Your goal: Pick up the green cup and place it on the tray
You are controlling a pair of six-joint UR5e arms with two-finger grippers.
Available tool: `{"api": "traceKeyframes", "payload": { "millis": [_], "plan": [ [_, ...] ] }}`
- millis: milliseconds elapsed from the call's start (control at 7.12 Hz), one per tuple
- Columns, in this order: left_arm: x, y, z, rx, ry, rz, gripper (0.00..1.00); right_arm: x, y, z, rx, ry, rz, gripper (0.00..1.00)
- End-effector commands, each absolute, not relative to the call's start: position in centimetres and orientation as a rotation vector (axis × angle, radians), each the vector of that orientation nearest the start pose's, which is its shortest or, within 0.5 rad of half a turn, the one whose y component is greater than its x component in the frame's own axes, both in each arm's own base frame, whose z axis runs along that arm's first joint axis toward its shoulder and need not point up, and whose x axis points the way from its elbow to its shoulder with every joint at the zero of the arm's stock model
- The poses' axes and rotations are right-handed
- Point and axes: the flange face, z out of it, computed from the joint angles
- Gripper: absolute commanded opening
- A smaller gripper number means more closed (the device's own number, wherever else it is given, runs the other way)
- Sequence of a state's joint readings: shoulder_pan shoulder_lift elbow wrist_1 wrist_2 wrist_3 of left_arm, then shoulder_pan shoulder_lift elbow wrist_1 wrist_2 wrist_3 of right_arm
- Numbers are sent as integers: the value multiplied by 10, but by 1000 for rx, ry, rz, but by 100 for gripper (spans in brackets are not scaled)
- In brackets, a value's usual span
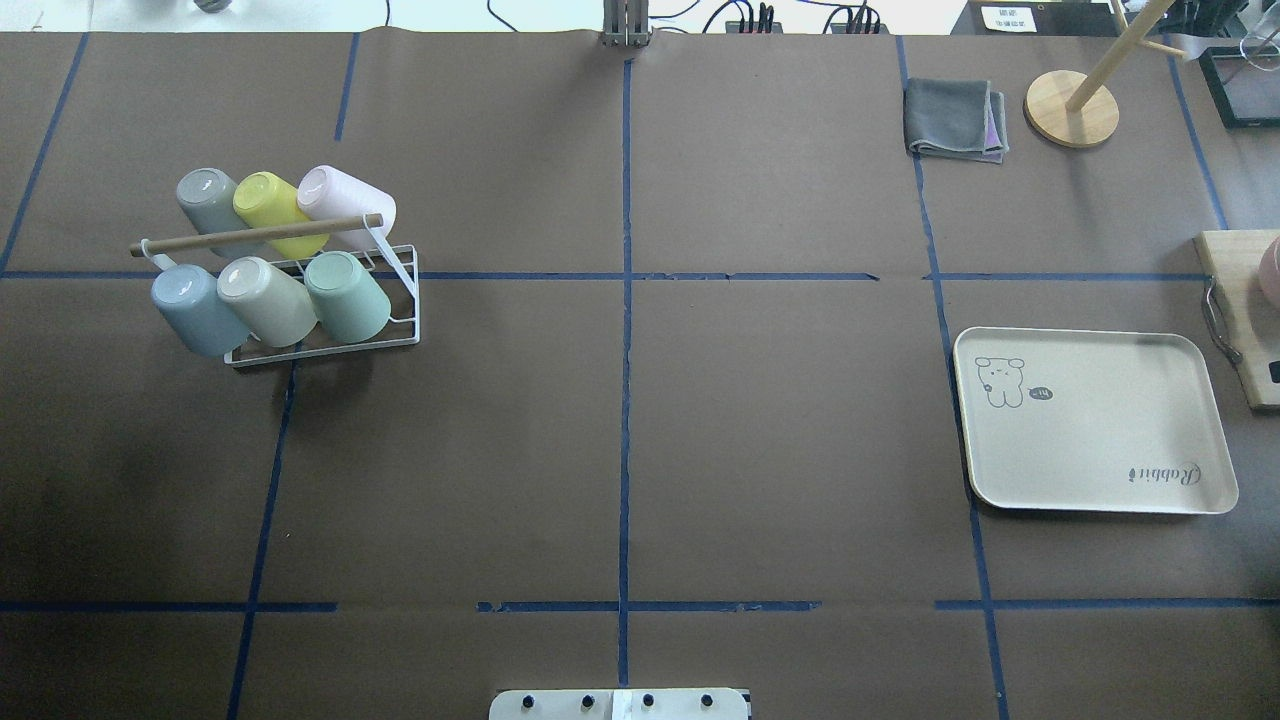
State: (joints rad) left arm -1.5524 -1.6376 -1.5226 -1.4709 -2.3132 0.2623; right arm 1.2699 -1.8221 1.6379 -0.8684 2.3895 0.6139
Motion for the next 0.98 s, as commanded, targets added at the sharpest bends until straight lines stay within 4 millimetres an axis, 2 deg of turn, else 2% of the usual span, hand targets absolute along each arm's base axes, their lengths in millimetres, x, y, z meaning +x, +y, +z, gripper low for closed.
{"api": "traceKeyframes", "payload": {
  "millis": [0,140,421,561,842],
  "plan": [
    [-56,-515,661,12,748,237,100,-98,-387,672,90,-966,120,91],
    [-56,-515,661,12,748,237,100,-109,-385,679,76,-951,103,82],
    [-56,-515,661,13,748,237,100,-122,-379,692,53,-925,84,70],
    [-56,-515,661,12,748,237,100,-126,-378,699,37,-916,78,68],
    [-56,-515,661,13,748,237,100,-130,-377,703,33,-914,60,62]
  ]
}}
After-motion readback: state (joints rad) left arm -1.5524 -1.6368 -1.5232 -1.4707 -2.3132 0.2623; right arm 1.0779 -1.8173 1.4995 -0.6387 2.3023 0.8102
